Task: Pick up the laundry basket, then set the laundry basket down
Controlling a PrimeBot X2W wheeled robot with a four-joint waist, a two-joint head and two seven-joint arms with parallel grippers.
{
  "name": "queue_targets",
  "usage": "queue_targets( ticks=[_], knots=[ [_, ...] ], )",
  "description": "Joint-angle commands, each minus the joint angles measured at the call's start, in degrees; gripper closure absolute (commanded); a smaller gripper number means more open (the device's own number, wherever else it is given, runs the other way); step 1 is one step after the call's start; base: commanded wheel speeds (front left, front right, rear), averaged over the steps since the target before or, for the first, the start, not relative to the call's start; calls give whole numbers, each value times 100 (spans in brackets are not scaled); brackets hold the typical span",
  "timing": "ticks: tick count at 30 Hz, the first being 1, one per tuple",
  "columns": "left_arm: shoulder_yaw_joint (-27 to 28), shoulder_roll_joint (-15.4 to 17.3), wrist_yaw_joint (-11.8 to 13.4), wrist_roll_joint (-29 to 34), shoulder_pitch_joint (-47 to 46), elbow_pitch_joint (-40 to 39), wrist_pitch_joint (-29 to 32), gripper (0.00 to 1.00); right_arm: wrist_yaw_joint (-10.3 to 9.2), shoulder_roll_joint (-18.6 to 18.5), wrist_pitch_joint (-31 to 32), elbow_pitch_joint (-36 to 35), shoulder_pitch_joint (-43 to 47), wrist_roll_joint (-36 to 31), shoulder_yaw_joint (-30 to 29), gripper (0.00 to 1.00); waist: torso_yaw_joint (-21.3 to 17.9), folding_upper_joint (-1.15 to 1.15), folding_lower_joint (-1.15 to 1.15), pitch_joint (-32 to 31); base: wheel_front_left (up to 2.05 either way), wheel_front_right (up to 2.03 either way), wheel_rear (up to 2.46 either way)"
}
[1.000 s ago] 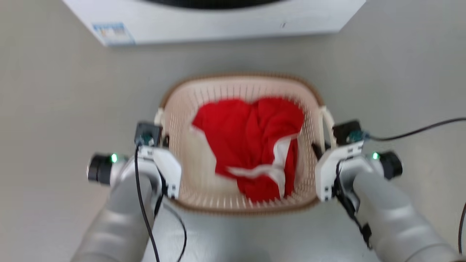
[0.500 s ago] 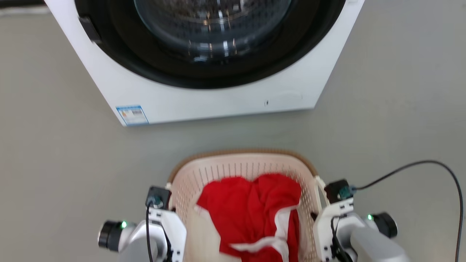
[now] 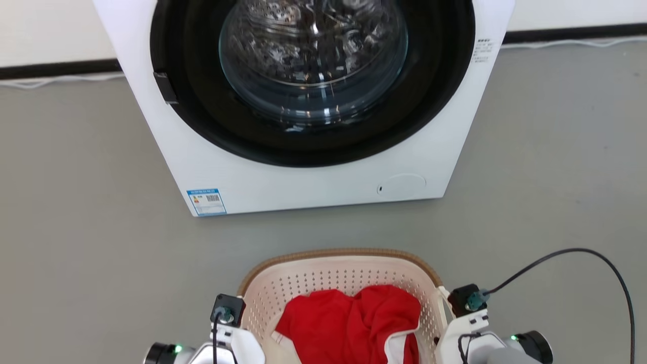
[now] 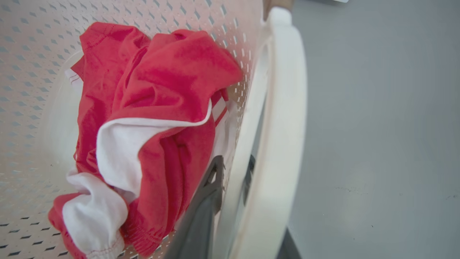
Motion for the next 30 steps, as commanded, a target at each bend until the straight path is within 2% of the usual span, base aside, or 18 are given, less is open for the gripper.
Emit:
queue_targets(
  ticks=[1,30],
  knots=[
    [33,43,47,-45,-21,-148,-79,100,101,124,8,-186,56,15,157,100,11,0,0,-74,0,0,0],
    [-744,43,82,-1119,3,127,-133,100,101,124,46,-193,61,569,680,100,-8,0,0,-616,0,0,0]
  ],
)
